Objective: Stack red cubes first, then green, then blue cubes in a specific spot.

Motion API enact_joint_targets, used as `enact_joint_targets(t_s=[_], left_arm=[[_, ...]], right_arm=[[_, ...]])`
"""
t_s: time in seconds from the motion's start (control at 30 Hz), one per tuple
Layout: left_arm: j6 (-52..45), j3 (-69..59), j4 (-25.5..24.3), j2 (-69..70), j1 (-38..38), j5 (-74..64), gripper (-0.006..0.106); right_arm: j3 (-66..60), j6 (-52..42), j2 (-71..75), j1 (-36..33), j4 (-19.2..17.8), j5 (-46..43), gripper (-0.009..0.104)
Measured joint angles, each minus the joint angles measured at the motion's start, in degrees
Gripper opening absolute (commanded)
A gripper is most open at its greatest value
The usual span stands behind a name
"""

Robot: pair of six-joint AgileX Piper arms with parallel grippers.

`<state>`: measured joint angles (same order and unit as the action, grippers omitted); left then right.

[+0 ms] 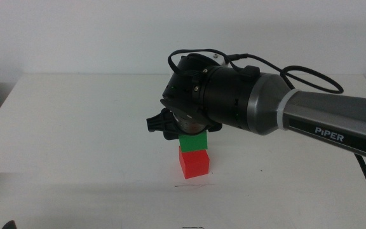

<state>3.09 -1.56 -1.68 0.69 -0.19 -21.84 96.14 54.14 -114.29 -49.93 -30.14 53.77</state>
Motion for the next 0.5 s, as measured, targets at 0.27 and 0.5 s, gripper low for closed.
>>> enact_joint_targets(t_s=[0.27, 0.5], left_arm=[[0.0, 0.0, 0.0, 0.0, 0.0, 0.0, 0.092], [0.0, 0.0, 0.0, 0.0, 0.0, 0.0, 0.092]], right_arm=[[-1.35, -4.78, -0.26, 0.0, 0.59, -3.53, 0.003], [-3.13, -4.92, -0.31, 0.05, 0.49, -4.28, 0.002]])
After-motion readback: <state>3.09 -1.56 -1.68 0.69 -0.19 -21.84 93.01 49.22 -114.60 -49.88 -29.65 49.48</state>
